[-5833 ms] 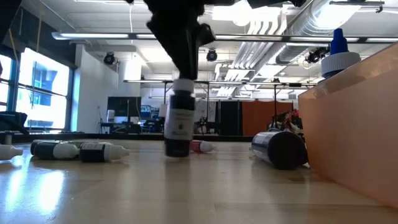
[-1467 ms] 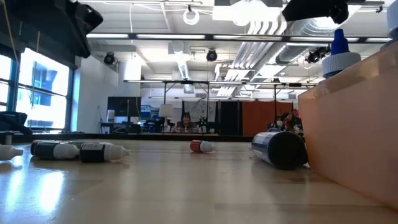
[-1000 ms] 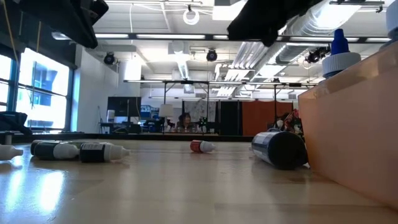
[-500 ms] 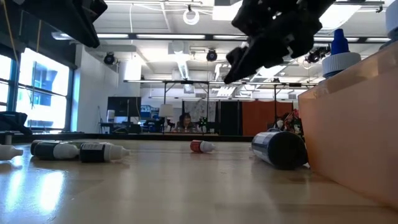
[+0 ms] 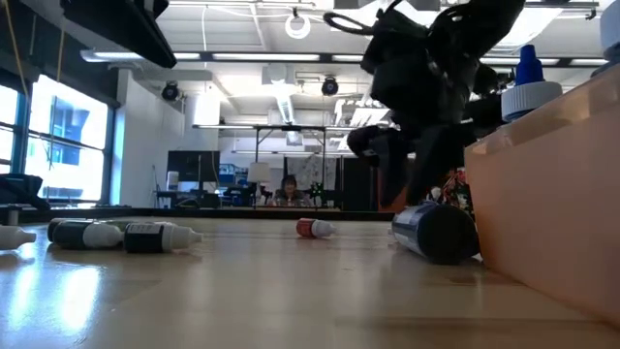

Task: Pick & Place food coloring
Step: Put the large purple food coloring bottle into the orange bin

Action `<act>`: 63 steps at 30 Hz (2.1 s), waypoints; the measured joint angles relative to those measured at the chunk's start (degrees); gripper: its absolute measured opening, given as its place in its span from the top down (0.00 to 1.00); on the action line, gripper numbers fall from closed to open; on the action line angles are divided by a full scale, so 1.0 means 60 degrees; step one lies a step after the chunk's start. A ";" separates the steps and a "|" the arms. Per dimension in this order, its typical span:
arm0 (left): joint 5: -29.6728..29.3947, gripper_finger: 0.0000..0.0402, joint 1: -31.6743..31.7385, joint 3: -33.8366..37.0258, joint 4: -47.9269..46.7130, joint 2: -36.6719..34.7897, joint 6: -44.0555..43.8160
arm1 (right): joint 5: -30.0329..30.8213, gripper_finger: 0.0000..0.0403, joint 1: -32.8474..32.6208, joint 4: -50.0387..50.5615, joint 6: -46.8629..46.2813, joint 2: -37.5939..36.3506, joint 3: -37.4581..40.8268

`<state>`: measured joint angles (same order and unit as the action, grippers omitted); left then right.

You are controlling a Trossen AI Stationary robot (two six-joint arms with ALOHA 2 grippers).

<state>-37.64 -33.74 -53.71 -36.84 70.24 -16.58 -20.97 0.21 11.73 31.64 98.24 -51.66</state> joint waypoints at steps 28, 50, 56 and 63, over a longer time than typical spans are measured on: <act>-0.0111 0.91 0.0000 0.0004 0.1126 0.0000 0.0037 | 0.0126 0.67 -0.0302 -0.0454 0.3416 0.1054 -0.0025; -0.0050 0.91 0.0000 0.0004 0.1030 0.0000 0.0074 | 0.0182 0.85 -0.0302 -0.0441 0.3045 0.1064 -0.0007; -0.0046 0.91 0.0000 0.0004 0.0863 0.0000 0.0074 | 0.0336 0.92 -0.0313 -0.0392 0.2843 0.0808 0.0015; -0.0046 0.91 0.0000 0.0004 0.0816 0.0000 0.0346 | 0.1088 0.92 -0.0317 -0.0079 0.2484 0.0214 0.0015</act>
<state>-37.91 -33.74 -53.69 -31.94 70.24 -14.51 -14.44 -1.69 11.25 46.54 99.52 -51.57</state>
